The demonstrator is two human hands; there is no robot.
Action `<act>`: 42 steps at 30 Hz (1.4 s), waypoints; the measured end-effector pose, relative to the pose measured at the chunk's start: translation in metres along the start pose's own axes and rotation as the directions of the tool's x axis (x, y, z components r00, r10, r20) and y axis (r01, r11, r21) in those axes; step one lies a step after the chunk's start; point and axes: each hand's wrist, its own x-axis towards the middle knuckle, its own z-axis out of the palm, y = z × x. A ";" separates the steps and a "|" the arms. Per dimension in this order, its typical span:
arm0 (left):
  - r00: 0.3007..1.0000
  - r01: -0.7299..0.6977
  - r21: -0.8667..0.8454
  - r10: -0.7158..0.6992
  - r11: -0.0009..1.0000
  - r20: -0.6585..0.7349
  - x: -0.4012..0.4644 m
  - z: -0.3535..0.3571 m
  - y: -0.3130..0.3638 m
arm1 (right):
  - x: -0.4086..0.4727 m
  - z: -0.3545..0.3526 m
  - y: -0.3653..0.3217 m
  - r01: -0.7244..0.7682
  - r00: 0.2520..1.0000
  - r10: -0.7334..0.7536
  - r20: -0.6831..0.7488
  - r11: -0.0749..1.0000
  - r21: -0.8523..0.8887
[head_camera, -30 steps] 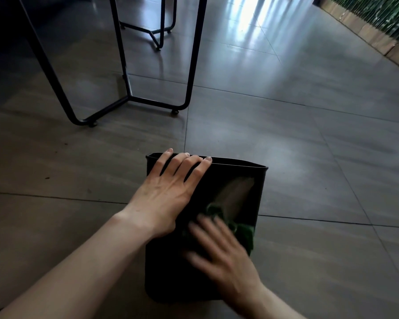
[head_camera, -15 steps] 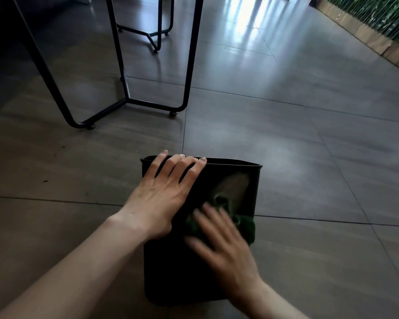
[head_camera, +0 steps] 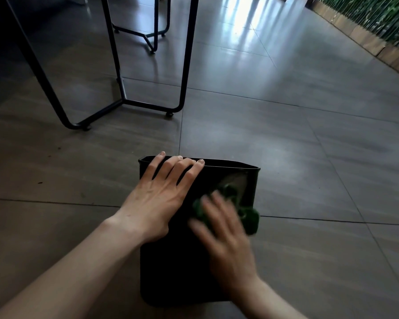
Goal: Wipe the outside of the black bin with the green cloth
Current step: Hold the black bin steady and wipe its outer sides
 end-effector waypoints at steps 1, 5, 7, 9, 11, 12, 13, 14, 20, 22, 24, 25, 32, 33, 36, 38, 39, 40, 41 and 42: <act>1.000 -0.005 0.005 0.005 1.000 0.004 0.000 0.000 0.001 | -0.022 0.007 -0.008 0.176 0.981 -0.175 0.080 0.984 -0.002; 0.999 -0.040 0.014 0.040 0.999 -0.021 0.000 0.002 0.005 | -0.057 -0.004 0.008 0.512 0.831 -0.457 0.316 0.852 -0.113; 0.999 -0.028 0.012 0.028 1.000 -0.019 0.000 0.002 0.003 | -0.035 -0.016 0.026 0.329 0.929 -0.316 0.193 0.943 -0.040; 1.000 -0.012 -0.007 0.012 1.000 -0.018 0.000 0.000 0.000 | 0.001 -0.027 0.041 -0.008 0.999 0.008 0.049 1.000 -0.009; 1.000 -0.005 -0.022 0.005 1.000 -0.012 0.000 -0.001 -0.001 | 0.035 -0.030 0.041 -0.261 0.964 0.261 -0.048 0.965 0.008; 1.000 -0.003 -0.025 0.003 1.000 -0.009 -0.001 -0.001 -0.002 | 0.043 -0.026 0.036 -0.308 0.949 0.308 -0.063 0.951 0.007; 1.000 0.000 -0.024 0.000 1.000 -0.006 -0.001 0.000 -0.002 | 0.041 -0.022 0.029 -0.304 0.951 0.303 -0.061 0.953 0.002; 1.000 0.001 -0.018 -0.001 1.000 -0.008 -0.001 0.000 -0.002 | 0.031 -0.015 0.022 -0.245 0.969 0.245 -0.041 0.969 -0.008; 1.000 -0.023 -0.012 0.022 1.000 -0.022 0.000 0.002 0.003 | -0.065 -0.003 0.009 0.554 0.786 -0.471 0.401 0.823 -0.120; 1.000 -0.021 0.003 0.021 1.000 -0.015 0.001 0.002 0.003 | -0.050 -0.013 0.023 0.498 0.826 -0.434 0.359 0.861 -0.105; 1.000 -0.009 0.002 0.009 1.000 -0.010 0.001 0.001 0.001 | -0.017 -0.024 0.038 0.246 0.954 -0.223 0.200 0.965 -0.095; 1.000 -0.004 0.001 0.004 1.000 -0.009 0.002 0.000 0.000 | 0.001 -0.028 0.043 0.090 0.989 -0.079 0.123 0.992 -0.090; 1.000 0.011 0.013 -0.011 1.000 0.007 0.003 0.000 0.000 | 0.015 -0.021 0.005 -0.048 0.992 0.062 0.112 0.991 -0.126; 1.000 0.012 0.008 -0.012 1.000 0.007 0.003 0.000 0.000 | 0.007 -0.025 0.000 0.030 0.982 -0.010 0.188 0.994 -0.106; 1.000 0.000 -0.010 0.000 1.000 -0.007 0.004 0.000 0.001 | 0.003 -0.056 0.000 -0.070 0.939 0.014 0.344 0.986 0.151; 1.000 -0.023 -0.010 0.022 1.000 -0.010 0.005 -0.001 0.003 | 0.016 -0.080 0.010 -0.302 0.866 0.143 0.479 0.914 0.272; 0.999 -0.031 -0.006 0.031 0.999 -0.017 0.006 -0.001 0.004 | 0.025 -0.088 0.015 -0.397 0.806 0.174 0.566 0.868 0.299; 0.999 -0.037 -0.002 0.037 0.999 -0.023 0.007 -0.001 0.006 | 0.033 -0.094 0.021 -0.453 0.771 0.185 0.610 0.832 0.320; 0.999 -0.042 0.001 0.042 0.999 -0.026 0.008 -0.001 0.007 | 0.042 -0.097 0.027 -0.496 0.765 0.216 0.606 0.798 0.342; 0.999 -0.047 0.003 0.047 0.999 -0.027 0.008 -0.001 0.008 | 0.049 -0.099 0.033 -0.534 0.784 0.281 0.554 0.761 0.368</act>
